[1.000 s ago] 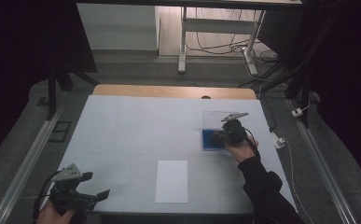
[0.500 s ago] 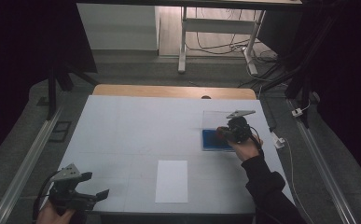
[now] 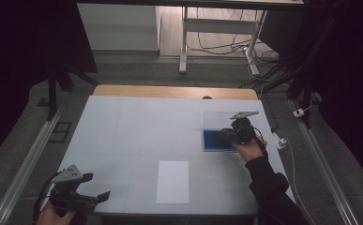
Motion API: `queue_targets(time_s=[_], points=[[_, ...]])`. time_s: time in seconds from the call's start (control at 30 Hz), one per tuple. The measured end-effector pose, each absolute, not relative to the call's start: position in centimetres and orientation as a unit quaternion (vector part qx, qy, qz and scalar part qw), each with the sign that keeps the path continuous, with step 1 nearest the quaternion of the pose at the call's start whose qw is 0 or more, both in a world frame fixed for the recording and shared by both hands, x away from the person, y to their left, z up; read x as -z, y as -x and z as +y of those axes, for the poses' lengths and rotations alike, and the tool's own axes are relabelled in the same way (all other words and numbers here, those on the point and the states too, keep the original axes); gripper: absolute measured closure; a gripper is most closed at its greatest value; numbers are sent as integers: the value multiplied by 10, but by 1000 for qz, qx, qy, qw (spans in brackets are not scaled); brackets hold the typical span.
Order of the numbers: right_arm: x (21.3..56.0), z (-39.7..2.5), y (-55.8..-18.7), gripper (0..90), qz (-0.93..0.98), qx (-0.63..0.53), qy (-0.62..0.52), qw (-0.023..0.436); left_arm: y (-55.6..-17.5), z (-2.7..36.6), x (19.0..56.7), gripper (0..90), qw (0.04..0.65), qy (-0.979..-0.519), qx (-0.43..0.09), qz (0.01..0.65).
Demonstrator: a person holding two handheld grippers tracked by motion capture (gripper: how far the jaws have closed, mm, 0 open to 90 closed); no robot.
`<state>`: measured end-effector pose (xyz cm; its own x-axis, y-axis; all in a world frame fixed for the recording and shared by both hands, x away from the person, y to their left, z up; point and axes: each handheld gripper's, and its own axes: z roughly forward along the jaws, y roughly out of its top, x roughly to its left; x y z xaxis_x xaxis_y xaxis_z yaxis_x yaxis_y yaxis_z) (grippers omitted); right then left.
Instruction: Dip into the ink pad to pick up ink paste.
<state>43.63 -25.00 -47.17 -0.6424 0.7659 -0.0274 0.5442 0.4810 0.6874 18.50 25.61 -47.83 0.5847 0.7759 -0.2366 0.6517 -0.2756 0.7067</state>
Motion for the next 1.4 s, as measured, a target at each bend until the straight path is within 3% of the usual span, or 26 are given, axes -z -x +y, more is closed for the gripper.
queue_targets(time_s=[0.7,1.13,1.4], points=[[479,-249,-440,805,848,-310,-398,162,-185,256,478,39,399,-796,-79,448],[480,-230,-432,809,865,-264,-368,214,-186,255,478,40,396,-798,-80,448],[482,-246,-439,809,848,-305,-399,171,-187,255,478,40,397,-797,-78,448]])
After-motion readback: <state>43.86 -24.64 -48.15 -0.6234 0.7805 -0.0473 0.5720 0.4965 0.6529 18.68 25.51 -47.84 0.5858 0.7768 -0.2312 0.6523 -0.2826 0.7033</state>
